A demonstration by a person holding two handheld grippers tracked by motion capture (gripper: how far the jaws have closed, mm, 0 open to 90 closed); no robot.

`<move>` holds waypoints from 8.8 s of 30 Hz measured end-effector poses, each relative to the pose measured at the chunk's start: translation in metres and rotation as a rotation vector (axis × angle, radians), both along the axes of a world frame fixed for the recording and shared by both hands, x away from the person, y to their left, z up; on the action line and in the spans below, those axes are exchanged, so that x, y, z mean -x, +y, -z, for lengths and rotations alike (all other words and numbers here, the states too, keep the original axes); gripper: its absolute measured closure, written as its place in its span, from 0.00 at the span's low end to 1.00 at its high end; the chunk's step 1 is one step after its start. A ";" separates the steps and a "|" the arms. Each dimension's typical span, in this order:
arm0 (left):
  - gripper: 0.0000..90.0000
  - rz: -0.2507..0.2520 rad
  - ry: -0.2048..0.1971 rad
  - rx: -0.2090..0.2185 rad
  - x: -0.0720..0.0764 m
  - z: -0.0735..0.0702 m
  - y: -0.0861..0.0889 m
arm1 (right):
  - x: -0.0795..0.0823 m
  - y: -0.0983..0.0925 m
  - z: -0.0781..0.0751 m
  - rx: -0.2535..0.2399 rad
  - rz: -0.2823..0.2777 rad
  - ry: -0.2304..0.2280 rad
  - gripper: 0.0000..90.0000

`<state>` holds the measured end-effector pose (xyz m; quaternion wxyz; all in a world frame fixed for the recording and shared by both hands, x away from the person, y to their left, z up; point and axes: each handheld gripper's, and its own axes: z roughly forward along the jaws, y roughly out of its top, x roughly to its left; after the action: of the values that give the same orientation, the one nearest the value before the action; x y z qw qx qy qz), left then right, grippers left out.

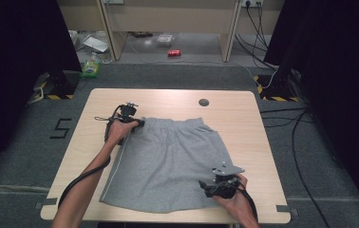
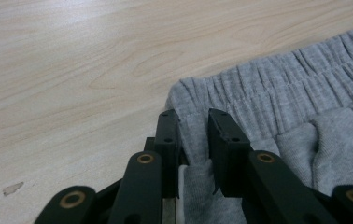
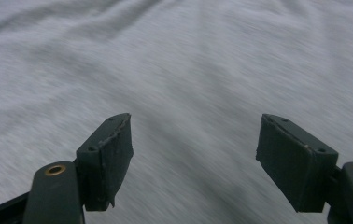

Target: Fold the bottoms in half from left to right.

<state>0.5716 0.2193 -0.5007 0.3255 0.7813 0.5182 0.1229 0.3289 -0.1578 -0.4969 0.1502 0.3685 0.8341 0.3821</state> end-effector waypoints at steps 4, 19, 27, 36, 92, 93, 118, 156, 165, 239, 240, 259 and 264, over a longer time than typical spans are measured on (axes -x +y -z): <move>0.82 0.002 -0.005 0.003 0.000 0.000 0.001 | 0.000 0.026 -0.001 -0.014 -0.055 -0.008 0.30; 0.82 0.003 -0.012 0.005 -0.001 0.001 0.002 | 0.000 0.127 -0.001 -0.044 -0.242 -0.013 0.31; 0.82 0.014 -0.016 -0.005 -0.001 0.001 0.002 | 0.005 0.181 -0.002 -0.054 -0.357 -0.005 0.34; 0.82 0.023 -0.014 -0.006 -0.002 0.001 0.002 | 0.015 0.231 0.001 -0.058 -0.456 0.013 0.37; 0.90 0.013 -0.029 -0.007 -0.001 -0.048 -0.009 | 0.016 0.229 -0.015 -0.176 -0.432 0.058 0.96; 0.90 0.016 -0.029 -0.008 -0.001 -0.052 -0.012 | 0.015 0.223 -0.018 -0.190 -0.419 0.055 0.96; 0.90 0.117 -0.055 0.022 -0.001 -0.103 -0.143 | 0.043 0.034 -0.053 -0.391 -0.124 -0.041 0.96; 0.66 0.187 -0.031 0.090 -0.009 -0.080 -0.220 | 0.060 -0.038 -0.026 -0.321 0.075 -0.036 0.96; 0.56 0.164 -0.020 0.061 -0.010 -0.073 -0.182 | 0.067 -0.048 -0.026 -0.297 0.109 -0.051 0.96; 0.38 0.098 -0.041 0.097 0.004 -0.026 -0.126 | -0.099 -0.075 -0.008 -0.120 0.311 0.126 0.74; 0.38 0.098 -0.045 0.097 0.005 -0.027 -0.126 | -0.096 -0.075 -0.011 -0.122 0.306 0.123 0.72; 0.32 0.110 -0.028 0.084 0.004 -0.018 -0.139 | -0.013 -0.108 0.003 0.041 0.294 0.116 0.63; 0.33 0.105 -0.042 0.115 0.004 -0.030 -0.133 | -0.012 -0.107 -0.005 0.058 0.313 0.076 0.58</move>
<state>0.5677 0.0860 -0.4706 0.3866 0.7847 0.4757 0.0924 0.3405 -0.2652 -0.4916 0.1868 0.5035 0.7823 0.3156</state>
